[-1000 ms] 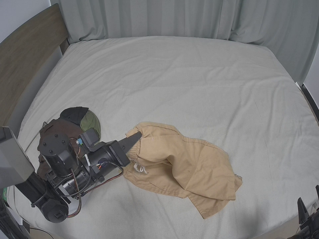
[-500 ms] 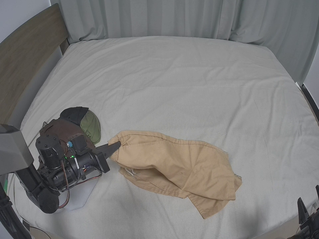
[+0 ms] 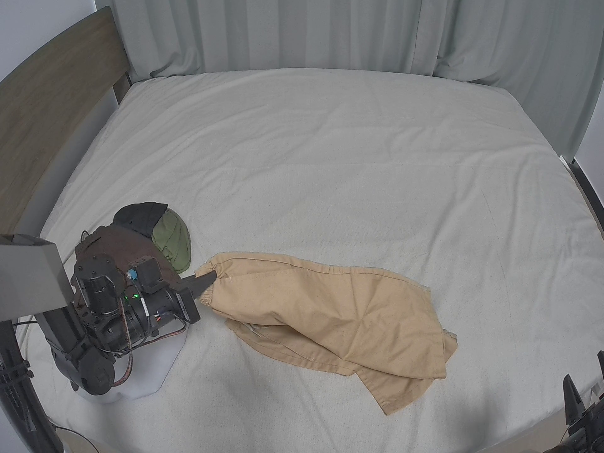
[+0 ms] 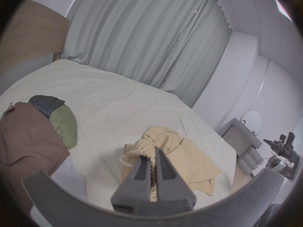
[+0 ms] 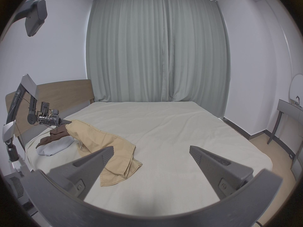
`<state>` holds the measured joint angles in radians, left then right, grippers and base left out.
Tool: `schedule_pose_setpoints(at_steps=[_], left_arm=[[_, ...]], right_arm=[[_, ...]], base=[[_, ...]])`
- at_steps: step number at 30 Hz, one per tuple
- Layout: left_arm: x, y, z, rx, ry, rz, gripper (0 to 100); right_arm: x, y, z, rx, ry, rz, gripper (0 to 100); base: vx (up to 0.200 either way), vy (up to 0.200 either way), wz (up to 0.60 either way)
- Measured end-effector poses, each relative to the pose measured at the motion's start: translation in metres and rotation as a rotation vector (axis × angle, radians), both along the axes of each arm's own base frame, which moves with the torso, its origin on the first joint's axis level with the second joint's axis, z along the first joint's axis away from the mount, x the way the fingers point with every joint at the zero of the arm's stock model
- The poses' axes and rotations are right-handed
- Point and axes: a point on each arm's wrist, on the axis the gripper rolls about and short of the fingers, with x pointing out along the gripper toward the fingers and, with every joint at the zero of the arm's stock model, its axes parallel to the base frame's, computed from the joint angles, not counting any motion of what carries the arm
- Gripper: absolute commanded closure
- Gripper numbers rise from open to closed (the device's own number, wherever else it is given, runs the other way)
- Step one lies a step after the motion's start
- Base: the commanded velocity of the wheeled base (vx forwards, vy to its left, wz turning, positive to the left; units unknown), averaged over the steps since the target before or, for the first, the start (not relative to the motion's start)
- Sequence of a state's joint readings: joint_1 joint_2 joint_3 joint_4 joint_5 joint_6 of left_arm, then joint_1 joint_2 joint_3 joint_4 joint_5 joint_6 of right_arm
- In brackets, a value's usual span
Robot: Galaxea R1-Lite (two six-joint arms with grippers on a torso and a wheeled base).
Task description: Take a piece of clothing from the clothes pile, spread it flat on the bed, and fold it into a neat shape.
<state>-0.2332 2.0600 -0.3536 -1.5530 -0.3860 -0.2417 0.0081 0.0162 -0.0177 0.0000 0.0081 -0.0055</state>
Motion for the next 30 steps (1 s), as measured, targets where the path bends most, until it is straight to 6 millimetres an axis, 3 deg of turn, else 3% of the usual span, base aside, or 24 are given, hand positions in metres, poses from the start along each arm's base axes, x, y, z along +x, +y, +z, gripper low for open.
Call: schedule_pose_setpoints(at_steps=[30], left_arm=[[0.002,0.005,-0.013,0.038,0.028,0.014,100]], right_arm=[[0.0,0.0,0.0,-0.003,0.0,-0.001,0]], base=[[0.0,0.0,0.0]])
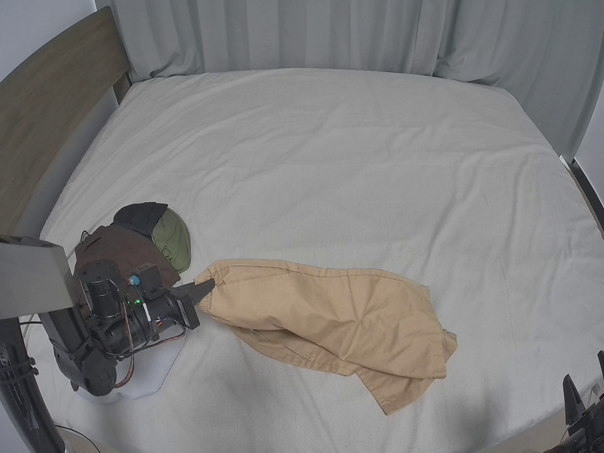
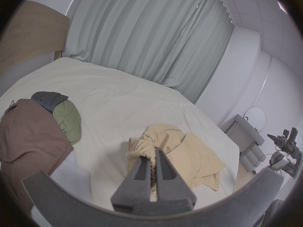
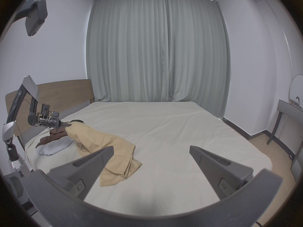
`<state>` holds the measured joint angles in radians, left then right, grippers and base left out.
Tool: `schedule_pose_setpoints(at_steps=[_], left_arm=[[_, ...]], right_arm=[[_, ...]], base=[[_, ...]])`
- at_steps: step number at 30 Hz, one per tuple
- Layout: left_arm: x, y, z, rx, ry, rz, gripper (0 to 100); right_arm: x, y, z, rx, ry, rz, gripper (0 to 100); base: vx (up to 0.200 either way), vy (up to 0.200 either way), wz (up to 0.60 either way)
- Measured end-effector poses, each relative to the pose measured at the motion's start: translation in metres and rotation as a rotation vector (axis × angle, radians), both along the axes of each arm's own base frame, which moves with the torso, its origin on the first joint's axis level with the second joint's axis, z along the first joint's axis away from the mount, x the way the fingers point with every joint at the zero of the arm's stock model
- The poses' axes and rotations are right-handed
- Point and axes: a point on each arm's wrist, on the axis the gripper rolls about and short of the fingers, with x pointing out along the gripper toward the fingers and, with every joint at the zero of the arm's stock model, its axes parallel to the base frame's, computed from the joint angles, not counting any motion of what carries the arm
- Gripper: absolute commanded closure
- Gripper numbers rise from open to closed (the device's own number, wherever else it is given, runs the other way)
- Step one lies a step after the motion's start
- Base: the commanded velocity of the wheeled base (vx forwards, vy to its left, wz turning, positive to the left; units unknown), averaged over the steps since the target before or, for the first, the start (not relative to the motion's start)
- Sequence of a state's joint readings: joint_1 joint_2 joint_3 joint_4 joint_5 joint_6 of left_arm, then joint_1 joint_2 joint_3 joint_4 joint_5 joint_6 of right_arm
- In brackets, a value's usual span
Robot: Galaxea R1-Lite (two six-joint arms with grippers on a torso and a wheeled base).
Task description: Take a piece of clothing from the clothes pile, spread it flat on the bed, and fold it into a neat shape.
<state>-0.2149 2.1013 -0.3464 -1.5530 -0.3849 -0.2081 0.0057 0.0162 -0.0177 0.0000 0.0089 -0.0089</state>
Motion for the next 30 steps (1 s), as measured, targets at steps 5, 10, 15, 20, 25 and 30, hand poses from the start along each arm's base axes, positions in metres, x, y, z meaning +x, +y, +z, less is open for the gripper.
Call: schedule_pose_setpoints(at_steps=[5,10,15,20,25,30], left_arm=[[0.0,0.0,-0.001,0.002,0.003,-0.001,100],[0.001,0.0,-0.002,0.002,0.007,-0.001,100],[0.001,0.0,-0.003,0.002,0.008,-0.001,100],[0.001,0.0,-0.003,0.002,0.008,-0.001,100],[0.001,0.0,-0.003,0.003,0.008,0.0,100],[0.001,-0.001,-0.004,0.004,0.012,-0.001,100]], right_arm=[[0.0,0.0,0.0,-0.001,0.0,0.0,0],[0.0,0.0,0.0,0.005,0.0,0.0,0],[0.0,0.0,0.0,0.001,0.0,0.013,0],[0.0,0.0,0.003,-0.006,-0.031,0.022,0],[-0.002,0.001,0.022,-0.013,-0.198,0.03,0],[0.002,0.001,0.034,-0.028,-0.223,0.049,0]], base=[[0.0,0.0,0.0],[0.0,0.0,0.0],[0.0,0.0,0.0],[0.0,0.0,0.0],[0.0,0.0,0.0],[0.0,0.0,0.0]])
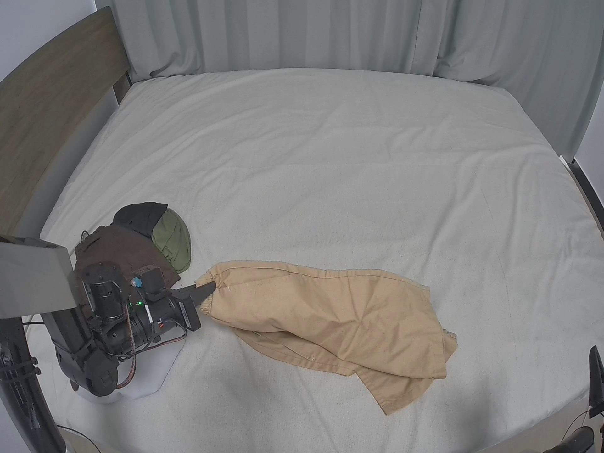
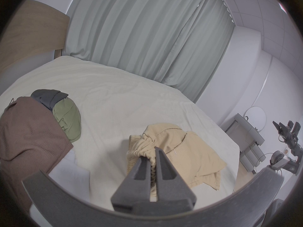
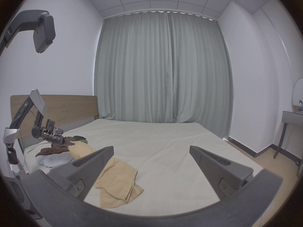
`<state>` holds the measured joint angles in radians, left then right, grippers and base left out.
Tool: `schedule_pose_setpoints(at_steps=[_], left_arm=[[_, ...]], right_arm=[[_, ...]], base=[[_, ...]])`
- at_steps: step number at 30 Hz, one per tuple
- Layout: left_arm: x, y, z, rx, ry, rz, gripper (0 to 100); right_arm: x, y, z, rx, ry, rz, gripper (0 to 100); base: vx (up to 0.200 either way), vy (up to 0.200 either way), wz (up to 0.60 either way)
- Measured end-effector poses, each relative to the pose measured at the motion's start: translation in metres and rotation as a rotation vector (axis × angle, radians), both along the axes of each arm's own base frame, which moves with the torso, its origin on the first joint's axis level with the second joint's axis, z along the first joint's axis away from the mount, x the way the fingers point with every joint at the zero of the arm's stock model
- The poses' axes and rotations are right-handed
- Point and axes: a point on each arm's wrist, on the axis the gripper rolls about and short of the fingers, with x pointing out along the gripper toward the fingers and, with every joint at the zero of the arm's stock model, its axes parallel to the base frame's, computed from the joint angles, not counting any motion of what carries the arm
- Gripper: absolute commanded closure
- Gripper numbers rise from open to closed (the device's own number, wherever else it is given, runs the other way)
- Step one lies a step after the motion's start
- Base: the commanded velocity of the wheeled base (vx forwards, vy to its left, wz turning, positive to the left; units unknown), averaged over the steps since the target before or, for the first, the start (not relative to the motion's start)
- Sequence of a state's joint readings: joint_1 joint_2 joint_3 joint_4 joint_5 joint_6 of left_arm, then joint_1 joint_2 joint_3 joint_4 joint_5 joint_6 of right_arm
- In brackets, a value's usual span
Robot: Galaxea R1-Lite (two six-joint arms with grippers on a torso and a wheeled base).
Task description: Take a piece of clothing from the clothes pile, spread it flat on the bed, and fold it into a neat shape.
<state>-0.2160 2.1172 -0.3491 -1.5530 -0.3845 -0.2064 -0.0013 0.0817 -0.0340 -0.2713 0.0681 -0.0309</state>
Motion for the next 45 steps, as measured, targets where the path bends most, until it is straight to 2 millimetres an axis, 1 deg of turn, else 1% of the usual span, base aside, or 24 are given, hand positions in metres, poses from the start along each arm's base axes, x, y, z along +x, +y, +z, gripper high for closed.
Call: schedule_pose_setpoints(at_steps=[16,25,31,38,45], left_arm=[[0.001,0.0,-0.001,0.001,0.001,0.002,100],[0.002,0.0,-0.001,0.001,0.0,0.002,100],[0.002,0.0,-0.002,0.002,0.001,0.002,100],[0.002,0.0,-0.003,0.003,0.006,0.002,100],[0.003,0.0,-0.004,0.003,0.009,0.002,100]], right_arm=[[0.021,0.002,0.025,-0.027,0.112,0.105,0],[0.033,0.003,0.031,-0.041,0.169,0.144,0],[0.04,0.004,0.038,-0.048,0.2,0.2,0],[0.052,0.006,0.047,-0.048,0.247,0.231,0],[0.071,0.009,0.062,-0.051,0.292,0.273,0]], base=[[0.0,0.0,0.0],[0.0,0.0,0.0],[0.0,0.0,0.0],[0.0,0.0,0.0],[0.0,0.0,0.0]])
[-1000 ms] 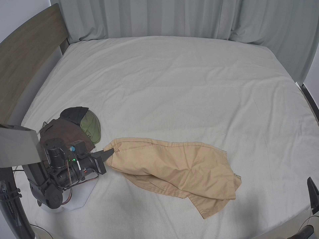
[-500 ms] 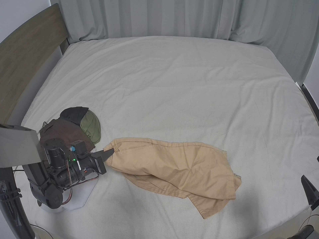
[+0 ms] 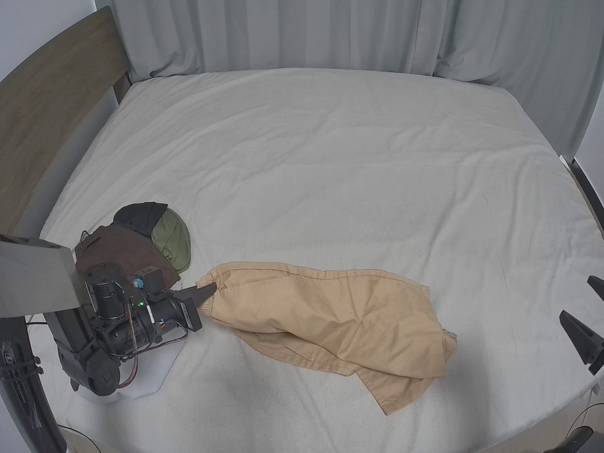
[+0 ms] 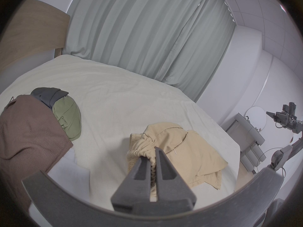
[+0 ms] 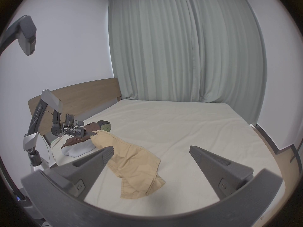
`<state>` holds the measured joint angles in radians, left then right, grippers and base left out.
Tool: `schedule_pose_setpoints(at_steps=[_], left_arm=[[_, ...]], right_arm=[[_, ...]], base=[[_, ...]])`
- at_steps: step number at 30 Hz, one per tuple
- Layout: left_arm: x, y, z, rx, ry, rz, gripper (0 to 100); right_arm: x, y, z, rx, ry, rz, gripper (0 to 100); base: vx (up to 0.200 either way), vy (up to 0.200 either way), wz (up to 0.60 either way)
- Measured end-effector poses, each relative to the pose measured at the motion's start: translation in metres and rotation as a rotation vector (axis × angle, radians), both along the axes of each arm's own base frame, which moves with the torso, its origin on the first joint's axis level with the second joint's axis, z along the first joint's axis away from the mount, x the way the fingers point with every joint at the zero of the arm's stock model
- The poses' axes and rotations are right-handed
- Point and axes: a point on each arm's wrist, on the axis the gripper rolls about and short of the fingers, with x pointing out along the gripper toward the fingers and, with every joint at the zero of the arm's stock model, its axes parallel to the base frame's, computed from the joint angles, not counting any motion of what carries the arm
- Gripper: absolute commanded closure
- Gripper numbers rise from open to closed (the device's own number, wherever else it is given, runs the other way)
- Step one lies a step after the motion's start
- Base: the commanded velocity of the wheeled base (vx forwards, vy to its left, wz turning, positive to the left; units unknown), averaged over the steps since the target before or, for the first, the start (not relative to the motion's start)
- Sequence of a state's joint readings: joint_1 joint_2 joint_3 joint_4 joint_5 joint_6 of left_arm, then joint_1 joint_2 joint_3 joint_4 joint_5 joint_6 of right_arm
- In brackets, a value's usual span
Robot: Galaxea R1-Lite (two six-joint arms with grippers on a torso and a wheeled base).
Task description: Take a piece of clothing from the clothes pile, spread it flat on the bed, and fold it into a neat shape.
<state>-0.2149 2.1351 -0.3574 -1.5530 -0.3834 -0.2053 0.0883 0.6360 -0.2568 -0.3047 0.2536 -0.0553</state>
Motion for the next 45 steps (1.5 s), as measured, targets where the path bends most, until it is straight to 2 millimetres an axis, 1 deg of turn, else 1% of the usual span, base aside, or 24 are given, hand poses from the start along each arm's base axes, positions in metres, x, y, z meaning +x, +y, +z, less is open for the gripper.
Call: schedule_pose_setpoints(at_steps=[6,16,19,26,35,45], left_arm=[[0.0,0.0,0.0,0.0,-0.002,0.001,100],[0.001,0.0,0.001,0.003,-0.009,0.0,100],[0.001,0.0,0.001,0.008,-0.012,-0.002,100],[0.0,0.0,0.002,0.01,-0.015,-0.002,100],[0.0,0.0,0.002,0.01,-0.016,-0.001,100],[-0.001,0.001,0.002,0.012,-0.012,0.001,100]], right_arm=[[0.019,0.004,0.008,-0.004,0.059,0.078,0],[0.056,0.015,0.03,-0.006,0.105,0.195,0],[0.063,0.018,0.031,0.0,0.126,0.215,0],[0.069,0.02,0.021,0.043,0.201,0.226,0],[0.07,0.026,0.021,0.148,0.265,0.255,0],[0.07,0.032,0.023,0.184,0.266,0.329,0]], base=[[0.0,0.0,0.0],[0.0,0.0,0.0],[0.0,0.0,0.0],[0.0,0.0,0.0],[0.0,0.0,0.0],[0.0,0.0,0.0]])
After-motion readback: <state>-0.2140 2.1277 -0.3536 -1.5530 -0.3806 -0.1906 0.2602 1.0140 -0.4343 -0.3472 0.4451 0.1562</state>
